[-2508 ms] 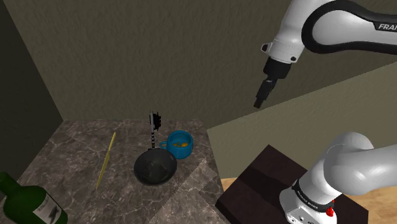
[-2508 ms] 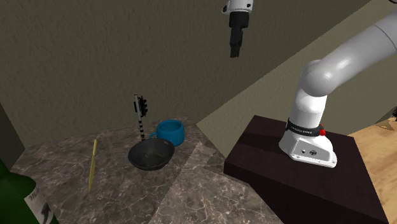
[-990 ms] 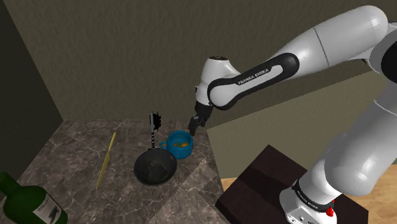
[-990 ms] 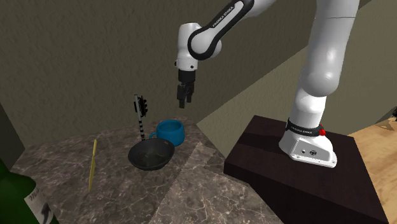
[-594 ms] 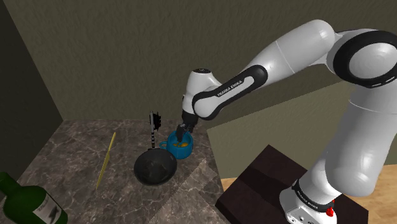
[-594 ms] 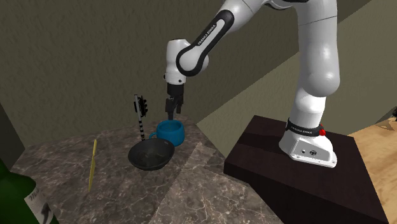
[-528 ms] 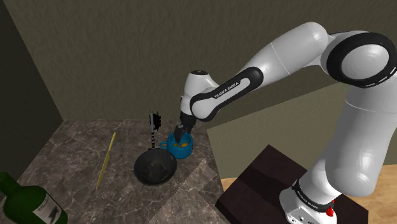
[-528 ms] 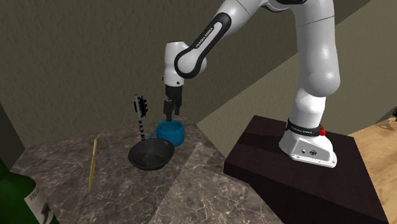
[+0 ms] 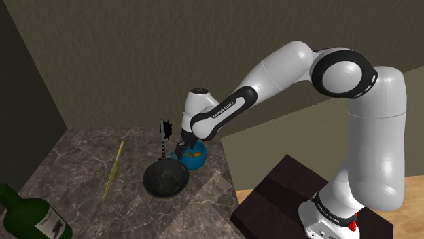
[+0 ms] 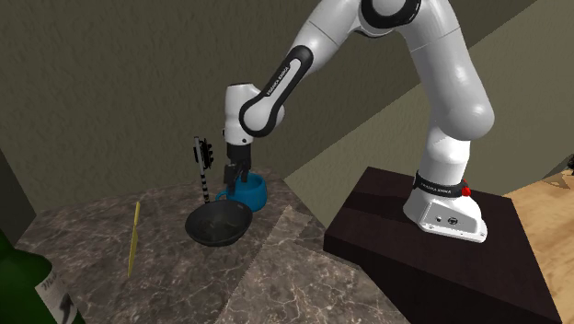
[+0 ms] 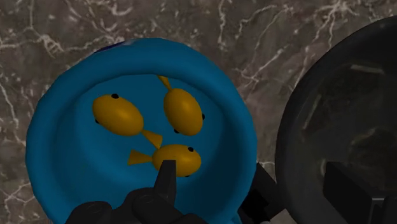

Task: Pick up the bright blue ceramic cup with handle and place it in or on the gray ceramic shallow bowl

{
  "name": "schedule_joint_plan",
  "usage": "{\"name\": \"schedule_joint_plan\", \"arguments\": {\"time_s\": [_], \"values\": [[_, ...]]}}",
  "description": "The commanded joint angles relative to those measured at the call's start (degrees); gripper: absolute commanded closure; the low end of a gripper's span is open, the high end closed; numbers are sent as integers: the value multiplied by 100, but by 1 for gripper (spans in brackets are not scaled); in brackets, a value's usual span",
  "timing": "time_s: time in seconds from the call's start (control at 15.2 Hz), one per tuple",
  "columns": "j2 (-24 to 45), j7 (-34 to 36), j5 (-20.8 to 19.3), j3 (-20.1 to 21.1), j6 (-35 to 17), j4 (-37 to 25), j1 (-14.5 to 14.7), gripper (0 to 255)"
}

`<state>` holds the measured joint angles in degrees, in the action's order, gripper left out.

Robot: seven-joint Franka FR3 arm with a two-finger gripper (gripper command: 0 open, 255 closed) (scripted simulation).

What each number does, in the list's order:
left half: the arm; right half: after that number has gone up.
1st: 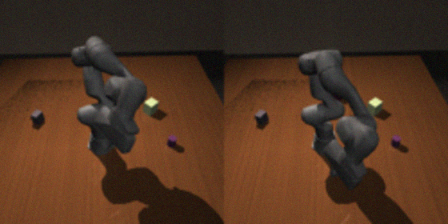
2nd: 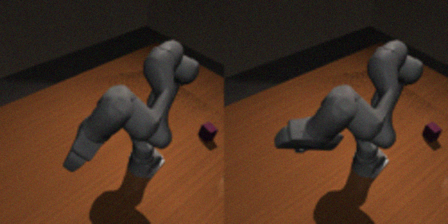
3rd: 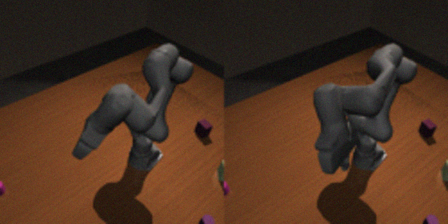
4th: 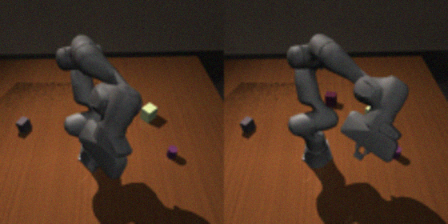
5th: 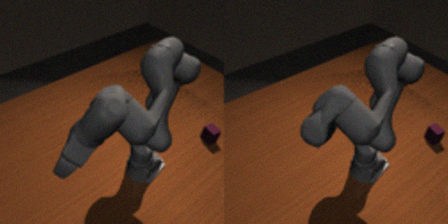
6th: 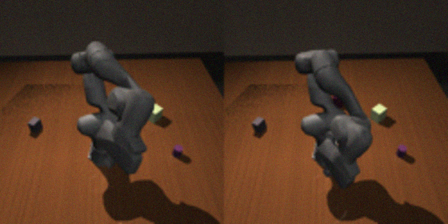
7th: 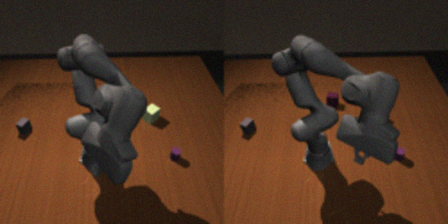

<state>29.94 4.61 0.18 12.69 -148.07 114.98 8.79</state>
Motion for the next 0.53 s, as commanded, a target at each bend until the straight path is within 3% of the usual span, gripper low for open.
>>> {"name": "schedule_joint_plan", "arguments": {"time_s": [0.0, 0.46], "values": [[159, 16, -32, -27, -86, -75, 32, 0], [334, 38, -64, -56, -213, -124, 71, 0]]}}
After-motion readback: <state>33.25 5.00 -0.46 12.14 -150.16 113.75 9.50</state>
